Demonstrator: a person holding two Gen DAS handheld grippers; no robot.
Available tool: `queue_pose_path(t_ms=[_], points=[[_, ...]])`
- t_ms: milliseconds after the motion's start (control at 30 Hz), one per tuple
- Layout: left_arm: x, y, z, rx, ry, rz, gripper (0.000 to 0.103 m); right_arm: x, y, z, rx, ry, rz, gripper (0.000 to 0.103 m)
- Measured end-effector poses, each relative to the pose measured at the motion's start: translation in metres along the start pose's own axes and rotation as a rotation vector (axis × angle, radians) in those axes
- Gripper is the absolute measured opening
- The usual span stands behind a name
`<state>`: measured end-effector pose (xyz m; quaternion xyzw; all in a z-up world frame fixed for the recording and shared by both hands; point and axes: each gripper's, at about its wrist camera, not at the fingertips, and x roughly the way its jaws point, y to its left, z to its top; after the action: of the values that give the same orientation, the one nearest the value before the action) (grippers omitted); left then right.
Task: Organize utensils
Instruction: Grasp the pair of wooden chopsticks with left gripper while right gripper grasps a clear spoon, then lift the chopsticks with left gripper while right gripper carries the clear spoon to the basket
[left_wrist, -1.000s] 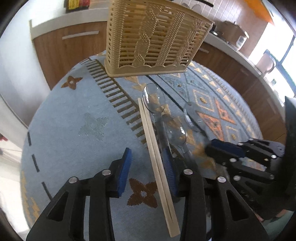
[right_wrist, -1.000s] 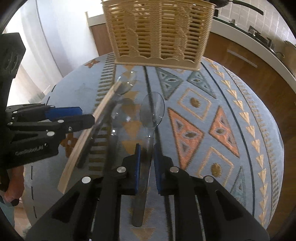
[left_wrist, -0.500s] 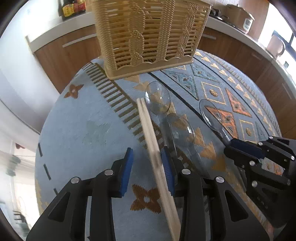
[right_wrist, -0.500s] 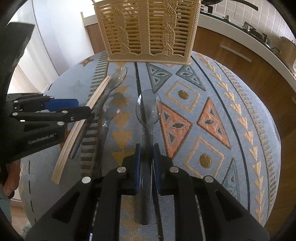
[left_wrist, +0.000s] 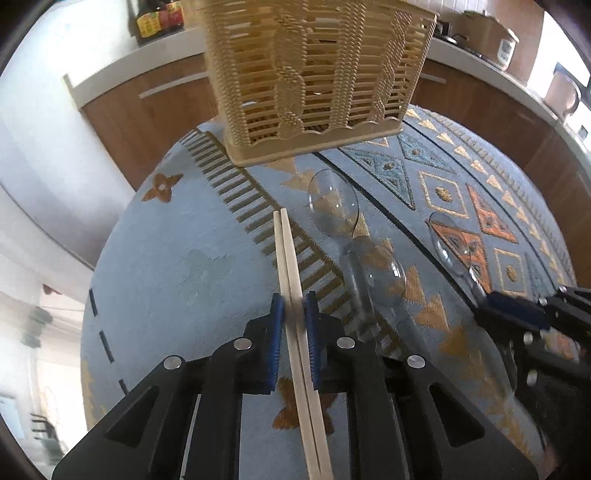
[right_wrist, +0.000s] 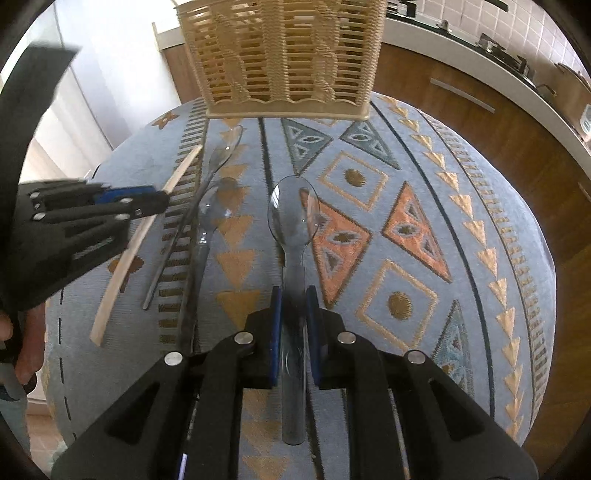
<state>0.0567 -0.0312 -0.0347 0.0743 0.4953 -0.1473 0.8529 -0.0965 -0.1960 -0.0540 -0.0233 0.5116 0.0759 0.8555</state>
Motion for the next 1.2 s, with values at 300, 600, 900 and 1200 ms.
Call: queue_pose_path(t_ms=[300,600,900,1200], points=[[-0.003,0.023,-0.007,-0.035,0.021,-0.066,0.012,0.003,-0.016,0.008,0.018,0.051,0.041,0.011],[0.007,0.000,0.011,0.099,0.105,-0.038,0.030,0.018,-0.022,0.046,0.033,0.175,0.145,0.027],[0.005,0.005,0.010,0.098,0.095,0.017,0.010,0.026,0.005,0.058,-0.079,0.191,0.012,0.010],[-0.043,0.027,0.002,-0.074,-0.213,-0.102,0.009,-0.022,-0.027,0.054,-0.014,0.000,0.172,0.010]])
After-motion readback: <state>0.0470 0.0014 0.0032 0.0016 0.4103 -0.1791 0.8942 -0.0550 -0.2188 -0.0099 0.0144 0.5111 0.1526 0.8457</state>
